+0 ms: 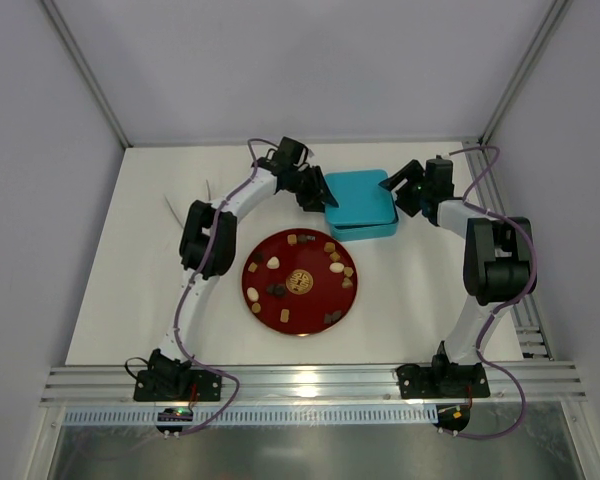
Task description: Pack the chocolate
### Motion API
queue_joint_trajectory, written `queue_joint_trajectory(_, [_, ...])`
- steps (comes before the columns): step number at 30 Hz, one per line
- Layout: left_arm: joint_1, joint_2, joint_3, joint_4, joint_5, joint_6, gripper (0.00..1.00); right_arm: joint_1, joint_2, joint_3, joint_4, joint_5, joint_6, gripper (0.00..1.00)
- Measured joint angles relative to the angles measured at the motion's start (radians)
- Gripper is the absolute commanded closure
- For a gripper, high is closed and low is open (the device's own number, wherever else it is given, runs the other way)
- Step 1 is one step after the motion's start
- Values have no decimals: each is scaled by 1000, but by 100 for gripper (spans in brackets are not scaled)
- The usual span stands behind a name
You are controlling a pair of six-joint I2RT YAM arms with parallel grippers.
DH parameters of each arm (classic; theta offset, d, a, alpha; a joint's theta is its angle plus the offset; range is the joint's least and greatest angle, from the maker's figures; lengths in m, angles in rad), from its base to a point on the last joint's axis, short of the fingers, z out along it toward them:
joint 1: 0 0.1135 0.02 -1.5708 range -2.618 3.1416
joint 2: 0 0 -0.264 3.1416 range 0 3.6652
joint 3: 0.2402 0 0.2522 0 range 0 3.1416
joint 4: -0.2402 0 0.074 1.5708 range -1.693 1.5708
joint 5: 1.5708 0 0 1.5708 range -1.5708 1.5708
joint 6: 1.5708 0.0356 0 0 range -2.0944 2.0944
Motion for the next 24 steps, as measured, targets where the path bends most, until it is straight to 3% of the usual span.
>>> queue_joint_trajectory(24, [-21, -63, -77, -19, -49, 83, 48, 15, 0, 0, 5, -21, 12, 25])
